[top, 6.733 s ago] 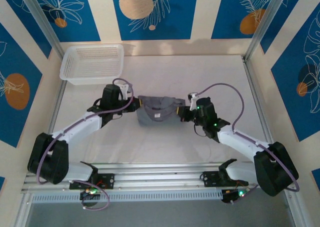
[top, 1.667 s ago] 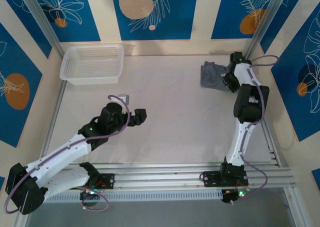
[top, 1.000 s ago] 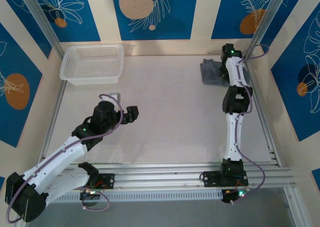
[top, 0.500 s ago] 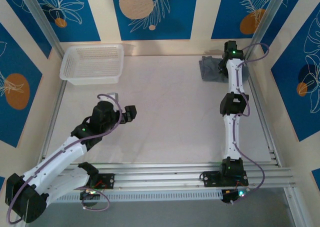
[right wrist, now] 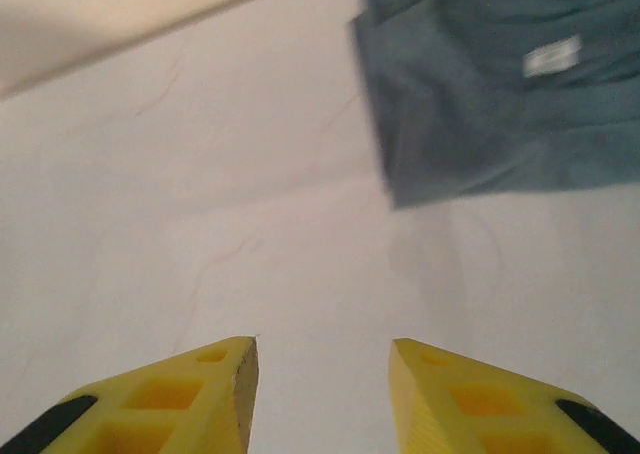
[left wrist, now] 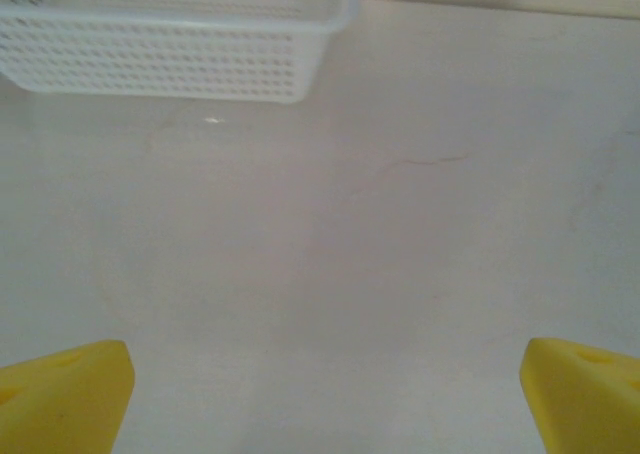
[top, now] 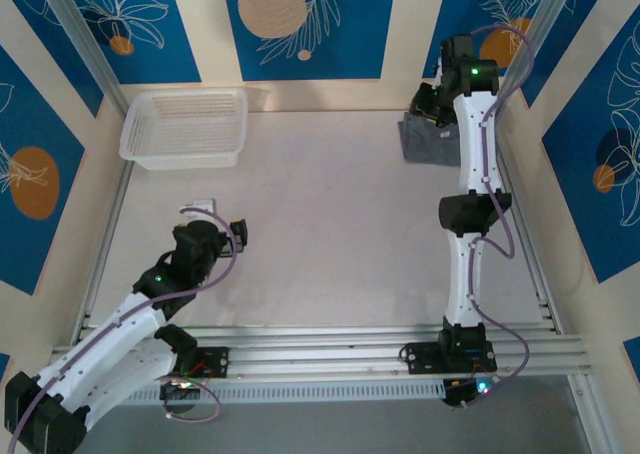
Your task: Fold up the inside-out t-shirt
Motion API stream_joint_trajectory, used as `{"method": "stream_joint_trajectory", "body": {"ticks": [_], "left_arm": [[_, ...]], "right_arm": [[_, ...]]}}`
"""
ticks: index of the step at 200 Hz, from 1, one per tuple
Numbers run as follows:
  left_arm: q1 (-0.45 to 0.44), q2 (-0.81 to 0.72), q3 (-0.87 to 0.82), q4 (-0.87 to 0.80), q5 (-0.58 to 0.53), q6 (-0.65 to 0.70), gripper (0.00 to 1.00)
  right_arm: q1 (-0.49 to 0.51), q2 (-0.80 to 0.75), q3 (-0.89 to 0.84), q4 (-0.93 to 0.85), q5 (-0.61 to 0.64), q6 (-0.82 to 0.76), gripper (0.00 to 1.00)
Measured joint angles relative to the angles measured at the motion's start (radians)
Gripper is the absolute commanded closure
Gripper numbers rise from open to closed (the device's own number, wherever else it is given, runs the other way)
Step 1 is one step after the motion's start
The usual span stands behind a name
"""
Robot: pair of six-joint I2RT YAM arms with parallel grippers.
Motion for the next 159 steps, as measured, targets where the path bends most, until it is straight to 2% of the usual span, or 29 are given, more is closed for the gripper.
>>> {"method": "stream_joint_trajectory", "body": {"ticks": [16,34,43,75,96,119,141,159], "left_arm": [[0.000,-0.083,-0.021,-0.003,-0.058,0.047,0.01],[0.000,-0.190,-0.066,0.015,-0.101,0.100,0.01],[0.001,-0.241,-0.094,0.029,-0.119,0.121,0.01],[0.006,-0.335,-0.209,0.106,-0.187,0.190,0.01],[0.023,-0.327,-0.278,0.176,-0.214,0.243,0.01],[0.061,-0.262,-0.309,0.243,-0.214,0.291,0.01],[0.116,-0.172,-0.318,0.354,-0.194,0.330,0.01],[0.172,-0.084,-0.338,0.470,-0.151,0.353,0.01]], "right_arm": [[0.011,-0.130,-0.218,0.009,-0.027,-0.061,0.53],[0.018,-0.282,-0.492,0.048,-0.024,-0.118,0.42],[0.024,-0.386,-0.675,0.115,-0.019,-0.140,0.36],[0.075,-0.802,-1.273,0.394,-0.017,-0.148,0.24],[0.071,-1.098,-1.635,0.660,0.003,-0.116,0.15],[0.058,-1.312,-1.994,0.986,0.065,-0.108,0.04],[0.055,-1.413,-2.384,1.404,0.109,-0.140,0.00],[0.040,-1.393,-2.627,1.671,0.130,-0.167,0.01]]}}
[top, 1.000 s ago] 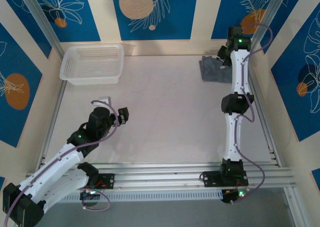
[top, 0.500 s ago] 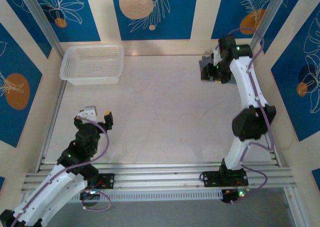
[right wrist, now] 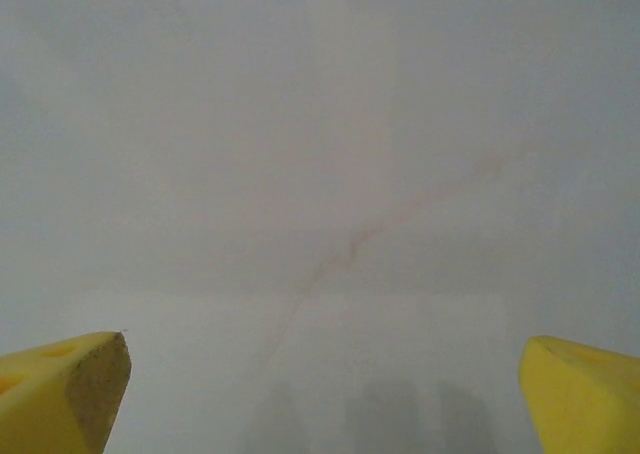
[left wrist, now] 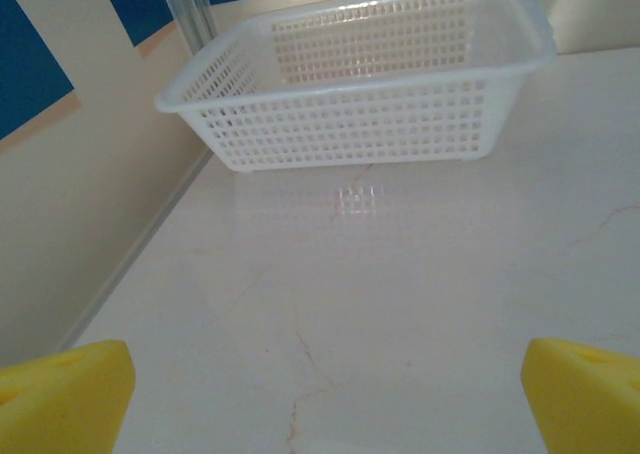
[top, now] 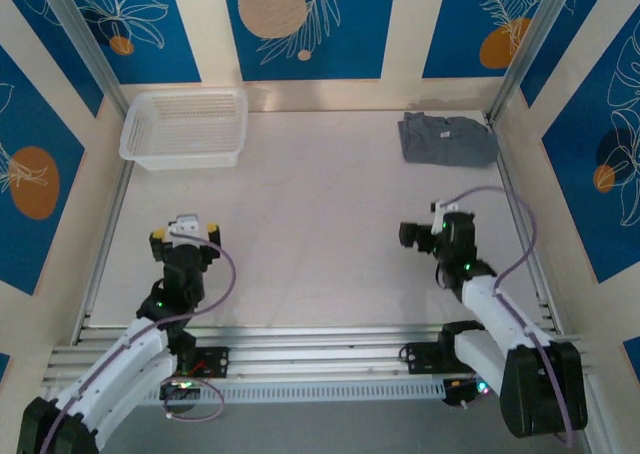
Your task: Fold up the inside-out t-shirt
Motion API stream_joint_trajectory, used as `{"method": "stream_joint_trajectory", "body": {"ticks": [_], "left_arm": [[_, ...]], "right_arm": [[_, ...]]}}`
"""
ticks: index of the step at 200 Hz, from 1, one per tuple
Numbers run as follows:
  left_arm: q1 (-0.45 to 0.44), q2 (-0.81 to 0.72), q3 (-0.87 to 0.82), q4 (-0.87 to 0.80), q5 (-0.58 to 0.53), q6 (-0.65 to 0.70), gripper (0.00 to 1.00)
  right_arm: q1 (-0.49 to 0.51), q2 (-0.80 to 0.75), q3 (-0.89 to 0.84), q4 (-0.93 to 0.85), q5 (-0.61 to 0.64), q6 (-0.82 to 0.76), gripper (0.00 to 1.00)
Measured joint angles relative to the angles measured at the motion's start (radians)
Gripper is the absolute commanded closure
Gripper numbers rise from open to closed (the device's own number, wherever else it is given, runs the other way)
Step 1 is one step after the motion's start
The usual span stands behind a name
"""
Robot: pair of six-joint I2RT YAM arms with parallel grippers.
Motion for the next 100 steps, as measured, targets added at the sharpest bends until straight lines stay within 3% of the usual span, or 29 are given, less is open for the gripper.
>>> {"method": "stream_joint_trajectory", "body": {"ticks": [34,70,100], "left_arm": [[0.133,0.266,-0.002,0.205,0.109,0.038,0.01],[0.276,0.578,0.049,0.417,0.273,0.028,0.01],[0.348,0.833,0.177,0.497,0.438,0.015,0.01]], "right_arm": [[-0.055,0.226,0.006,0.214,-0.016,-0.031,0.01],[-0.081,0.503,0.077,0.608,-0.058,-0.024,0.01],[-0.073,0.572,0.092,0.646,-0.032,-0.016,0.01]]}}
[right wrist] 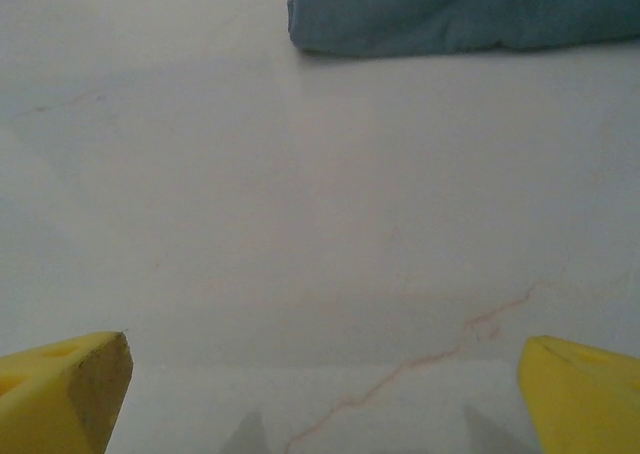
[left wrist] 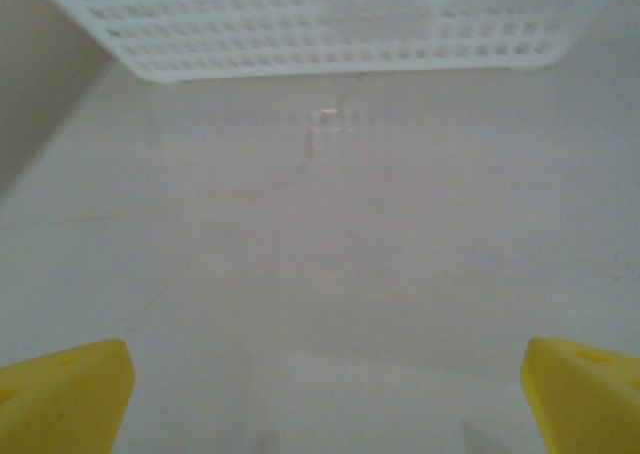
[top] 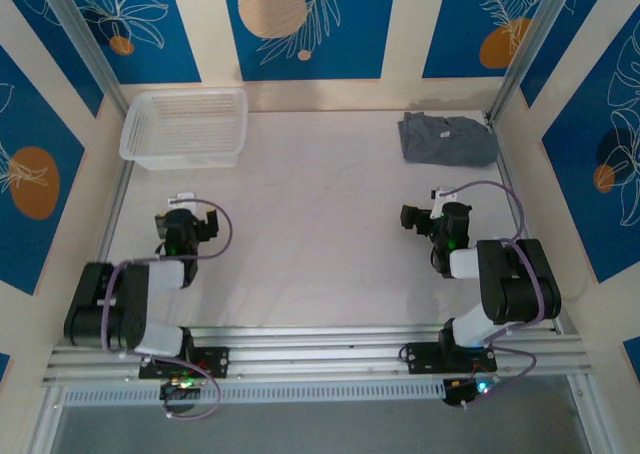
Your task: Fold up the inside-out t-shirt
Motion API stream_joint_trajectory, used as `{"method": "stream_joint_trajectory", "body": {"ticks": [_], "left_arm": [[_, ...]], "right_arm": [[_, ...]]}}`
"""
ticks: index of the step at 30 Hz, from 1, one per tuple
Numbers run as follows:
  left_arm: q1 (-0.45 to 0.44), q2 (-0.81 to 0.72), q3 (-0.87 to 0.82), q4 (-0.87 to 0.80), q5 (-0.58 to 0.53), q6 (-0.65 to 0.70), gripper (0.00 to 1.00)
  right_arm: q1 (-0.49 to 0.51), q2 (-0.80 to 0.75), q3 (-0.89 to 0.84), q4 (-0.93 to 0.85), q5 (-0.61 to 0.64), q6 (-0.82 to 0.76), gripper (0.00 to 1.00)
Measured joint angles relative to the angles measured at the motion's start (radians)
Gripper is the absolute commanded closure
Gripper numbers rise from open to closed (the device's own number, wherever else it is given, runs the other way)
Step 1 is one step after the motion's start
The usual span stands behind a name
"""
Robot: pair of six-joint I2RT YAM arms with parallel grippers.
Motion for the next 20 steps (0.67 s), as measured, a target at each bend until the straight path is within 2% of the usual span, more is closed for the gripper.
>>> {"method": "stream_joint_trajectory", "body": {"ticks": [2,6,20], "left_arm": [[-0.002,0.042,0.039,0.007,0.066,0.006,0.01],[-0.002,0.044,0.040,0.045,0.121,0.017,0.01],[-0.006,0.048,0.039,0.072,0.154,0.025,0.01]], "right_arm": [[0.011,0.000,0.005,0.017,0.026,0.003,0.01],[0.016,0.000,0.011,0.033,0.039,0.003,0.01],[0.016,-0.001,0.014,0.044,0.046,0.003,0.01]]}}
